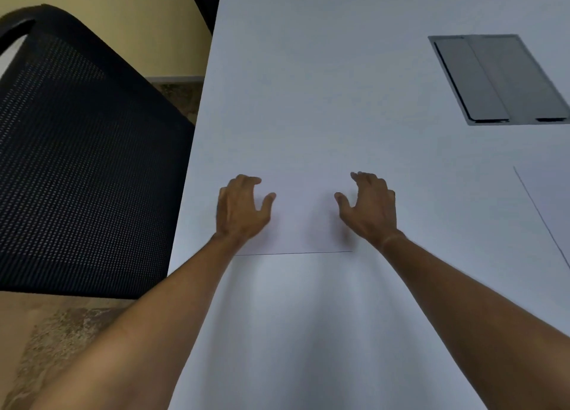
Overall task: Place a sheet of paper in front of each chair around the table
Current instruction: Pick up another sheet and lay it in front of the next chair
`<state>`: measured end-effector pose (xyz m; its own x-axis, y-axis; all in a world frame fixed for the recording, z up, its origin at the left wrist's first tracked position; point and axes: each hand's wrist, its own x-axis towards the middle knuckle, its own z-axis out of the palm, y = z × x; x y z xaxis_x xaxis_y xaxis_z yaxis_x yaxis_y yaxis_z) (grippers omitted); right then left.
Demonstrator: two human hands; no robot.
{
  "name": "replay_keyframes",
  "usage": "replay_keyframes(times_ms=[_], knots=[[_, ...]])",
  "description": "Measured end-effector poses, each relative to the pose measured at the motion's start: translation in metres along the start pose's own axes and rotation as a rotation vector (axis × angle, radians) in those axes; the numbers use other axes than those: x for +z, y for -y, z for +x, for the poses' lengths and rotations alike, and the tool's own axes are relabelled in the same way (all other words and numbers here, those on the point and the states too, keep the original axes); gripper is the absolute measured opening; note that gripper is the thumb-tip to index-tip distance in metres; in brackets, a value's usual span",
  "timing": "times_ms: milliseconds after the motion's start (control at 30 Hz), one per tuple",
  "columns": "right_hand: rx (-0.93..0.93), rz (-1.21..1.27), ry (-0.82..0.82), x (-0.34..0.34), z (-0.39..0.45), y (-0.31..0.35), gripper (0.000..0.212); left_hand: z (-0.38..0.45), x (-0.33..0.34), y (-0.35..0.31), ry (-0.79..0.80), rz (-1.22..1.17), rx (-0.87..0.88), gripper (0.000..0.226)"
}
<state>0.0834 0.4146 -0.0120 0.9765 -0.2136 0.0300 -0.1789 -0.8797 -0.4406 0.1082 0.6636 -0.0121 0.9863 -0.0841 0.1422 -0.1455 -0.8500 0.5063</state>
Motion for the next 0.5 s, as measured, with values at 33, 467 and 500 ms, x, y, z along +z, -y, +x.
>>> replay_keyframes(times_ms=[33,467,500], knots=[[-0.032,-0.059,-0.005,-0.004,-0.003,0.000,0.065,0.000,0.001,-0.009,0.032,0.036,0.044,0.059],[-0.062,-0.378,-0.026,-0.070,-0.051,-0.029,0.101,-0.008,0.009,-0.114,0.172,0.364,0.434,0.099],[-0.050,-0.387,-0.034,-0.077,-0.055,-0.035,0.101,-0.010,0.009,-0.122,0.172,0.363,0.448,0.098]])
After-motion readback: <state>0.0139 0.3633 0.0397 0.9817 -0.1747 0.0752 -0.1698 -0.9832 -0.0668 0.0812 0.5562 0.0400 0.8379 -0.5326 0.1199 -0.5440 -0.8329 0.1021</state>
